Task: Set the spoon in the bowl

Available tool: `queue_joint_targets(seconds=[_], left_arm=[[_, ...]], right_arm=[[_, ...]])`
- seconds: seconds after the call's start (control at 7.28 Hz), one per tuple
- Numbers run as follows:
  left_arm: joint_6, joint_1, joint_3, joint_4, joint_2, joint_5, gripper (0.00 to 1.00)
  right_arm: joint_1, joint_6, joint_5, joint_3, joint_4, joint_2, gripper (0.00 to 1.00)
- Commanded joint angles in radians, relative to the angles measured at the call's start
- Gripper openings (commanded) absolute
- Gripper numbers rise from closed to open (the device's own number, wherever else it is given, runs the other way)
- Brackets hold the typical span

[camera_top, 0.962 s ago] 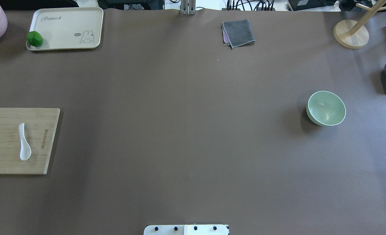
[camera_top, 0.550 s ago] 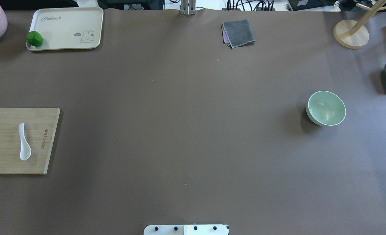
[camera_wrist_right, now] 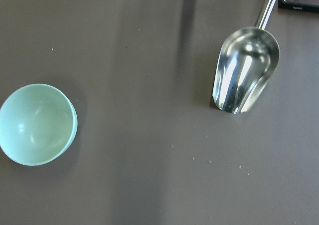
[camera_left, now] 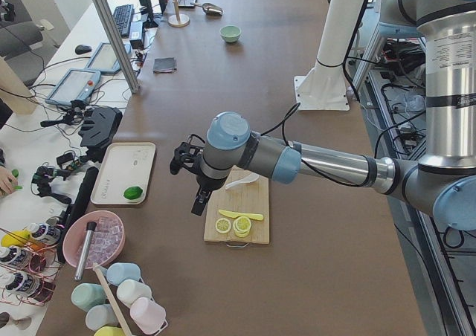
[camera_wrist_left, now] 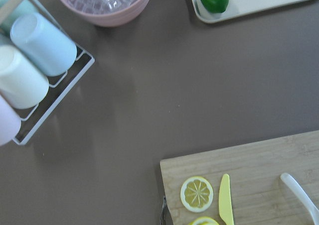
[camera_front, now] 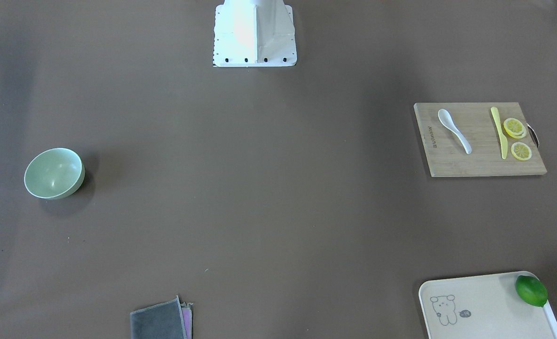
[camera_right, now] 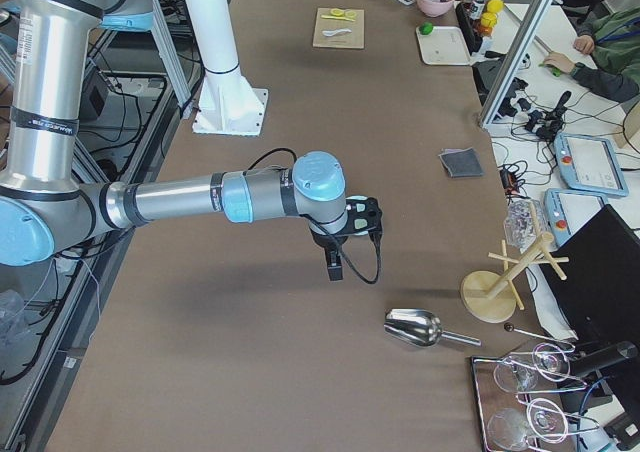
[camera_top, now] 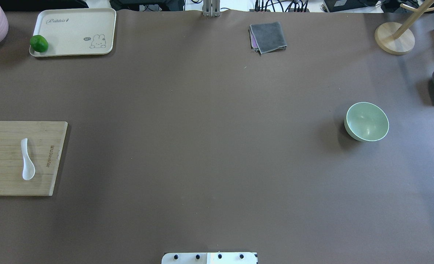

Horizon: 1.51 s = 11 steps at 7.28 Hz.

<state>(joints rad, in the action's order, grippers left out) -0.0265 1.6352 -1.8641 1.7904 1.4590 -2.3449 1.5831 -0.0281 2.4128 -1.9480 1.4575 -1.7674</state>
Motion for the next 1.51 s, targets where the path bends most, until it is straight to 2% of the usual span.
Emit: queue_joint_targets(seconds=[0.0, 0.14, 0.27, 0.41, 0.69, 0.82, 1.1, 1.24, 1.37], left_arm=[[0.066, -0.001, 0.052, 0.052, 0.070, -0.002, 0.98], [0.089, -0.024, 0.068, 0.113, 0.078, -0.001, 0.98], [0.092, -0.069, 0.097, 0.141, 0.083, 0.001, 0.98], [0.099, -0.122, 0.103, 0.141, 0.101, 0.002, 0.98], [0.146, -0.150, 0.098, 0.149, 0.103, -0.001, 0.98], [0.149, -0.150, 0.102, 0.159, 0.103, -0.001, 0.98], [0.149, -0.152, 0.102, 0.159, 0.103, 0.001, 0.98], [0.149, -0.152, 0.102, 0.159, 0.103, 0.001, 0.98], [0.149, -0.152, 0.102, 0.159, 0.103, -0.001, 0.98]], right_arm=[[0.000, -0.023, 0.003, 0.024, -0.161, 0.005, 1.00], [-0.026, -0.064, 0.005, 0.029, -0.183, 0.011, 1.00], [-0.082, -0.217, -0.016, 0.072, -0.190, 0.058, 1.00], [-0.175, -0.365, -0.080, 0.105, -0.197, 0.098, 1.00], [-0.321, -0.589, -0.200, 0.129, -0.201, 0.155, 1.00], [-0.395, -0.718, -0.255, 0.155, -0.291, 0.164, 1.00], [-0.521, -0.925, -0.338, 0.338, -0.618, 0.175, 0.98], [-0.556, -0.984, -0.371, 0.406, -0.738, 0.171, 0.97], [-0.577, -1.033, -0.380, 0.428, -0.785, 0.168, 0.91]])
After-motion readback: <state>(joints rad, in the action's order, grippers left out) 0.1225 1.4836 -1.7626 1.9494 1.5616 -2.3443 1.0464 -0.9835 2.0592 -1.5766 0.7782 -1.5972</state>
